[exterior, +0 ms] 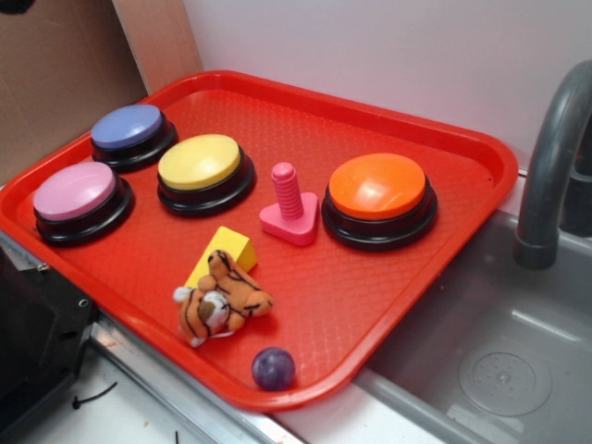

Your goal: Push the pink button.

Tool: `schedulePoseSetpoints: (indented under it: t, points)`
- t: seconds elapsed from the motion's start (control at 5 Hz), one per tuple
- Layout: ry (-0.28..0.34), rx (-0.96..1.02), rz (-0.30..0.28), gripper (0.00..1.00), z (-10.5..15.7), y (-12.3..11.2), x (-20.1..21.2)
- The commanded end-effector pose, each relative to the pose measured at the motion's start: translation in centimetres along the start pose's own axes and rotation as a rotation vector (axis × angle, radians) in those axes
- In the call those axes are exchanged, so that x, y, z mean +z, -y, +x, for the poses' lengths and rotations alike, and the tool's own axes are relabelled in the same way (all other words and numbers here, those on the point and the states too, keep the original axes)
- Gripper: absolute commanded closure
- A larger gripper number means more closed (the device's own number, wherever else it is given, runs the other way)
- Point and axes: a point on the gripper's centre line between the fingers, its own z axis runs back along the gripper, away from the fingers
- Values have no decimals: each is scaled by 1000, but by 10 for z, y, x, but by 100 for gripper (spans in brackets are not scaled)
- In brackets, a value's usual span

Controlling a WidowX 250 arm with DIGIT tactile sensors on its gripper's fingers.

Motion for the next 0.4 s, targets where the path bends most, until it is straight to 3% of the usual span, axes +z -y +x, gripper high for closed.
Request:
schedulePoseSetpoints:
  t: [0.0,0.2]
  points:
    - [0,0,0,0,0,0,0]
    - [-50,27,104,0,28,-45,-51]
